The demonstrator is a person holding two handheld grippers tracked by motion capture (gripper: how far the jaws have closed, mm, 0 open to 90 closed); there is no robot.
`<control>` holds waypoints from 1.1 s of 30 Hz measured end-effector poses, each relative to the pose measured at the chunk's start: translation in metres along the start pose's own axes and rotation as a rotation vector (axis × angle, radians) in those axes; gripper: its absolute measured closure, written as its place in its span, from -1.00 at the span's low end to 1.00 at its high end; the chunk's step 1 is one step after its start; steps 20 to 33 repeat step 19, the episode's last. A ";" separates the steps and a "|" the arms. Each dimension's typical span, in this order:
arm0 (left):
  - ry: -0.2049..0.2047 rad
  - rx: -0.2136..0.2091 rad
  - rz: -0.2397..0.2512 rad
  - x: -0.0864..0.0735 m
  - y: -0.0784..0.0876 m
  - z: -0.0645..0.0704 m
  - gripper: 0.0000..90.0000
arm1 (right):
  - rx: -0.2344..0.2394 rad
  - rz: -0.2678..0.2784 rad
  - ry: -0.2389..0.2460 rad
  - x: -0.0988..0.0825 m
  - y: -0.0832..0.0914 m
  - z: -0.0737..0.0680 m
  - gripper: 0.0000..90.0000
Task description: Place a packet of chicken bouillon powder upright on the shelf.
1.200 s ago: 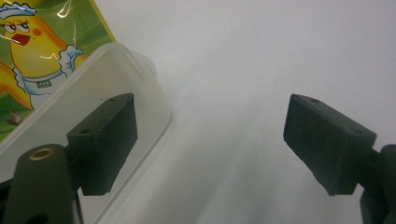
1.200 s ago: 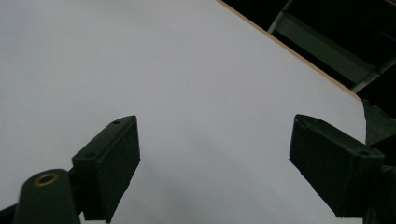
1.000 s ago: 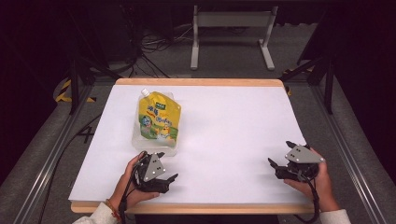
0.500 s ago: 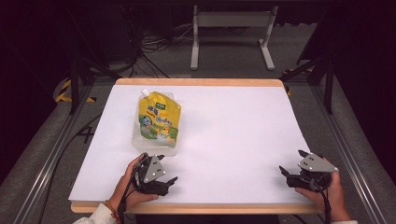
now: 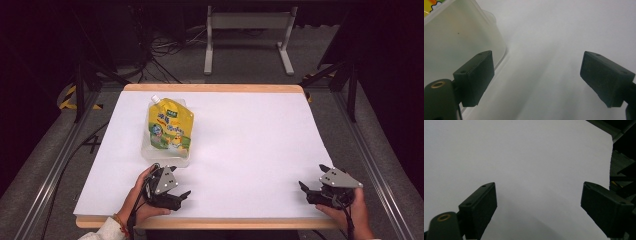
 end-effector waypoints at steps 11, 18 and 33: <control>-0.001 -0.003 -0.011 0.000 -0.001 -0.001 -0.74 | -0.002 0.004 0.012 0.001 0.000 -0.002 -0.69; 0.009 -0.011 -0.013 0.001 -0.002 -0.001 -0.74 | 0.005 0.009 0.005 0.003 0.000 -0.002 -0.69; 0.009 -0.011 -0.013 0.001 -0.002 -0.001 -0.74 | 0.005 0.010 0.002 0.003 0.000 -0.002 -0.69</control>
Point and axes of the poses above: each handheld gripper's, and its own axes: y roughly backward along the jaws, x roughly out of its top, z roughly to its right, the point moved 8 cm from there along -y, roughly forward along the jaws, and after that the axes turned 14 degrees about -z, right-handed, at the moved point
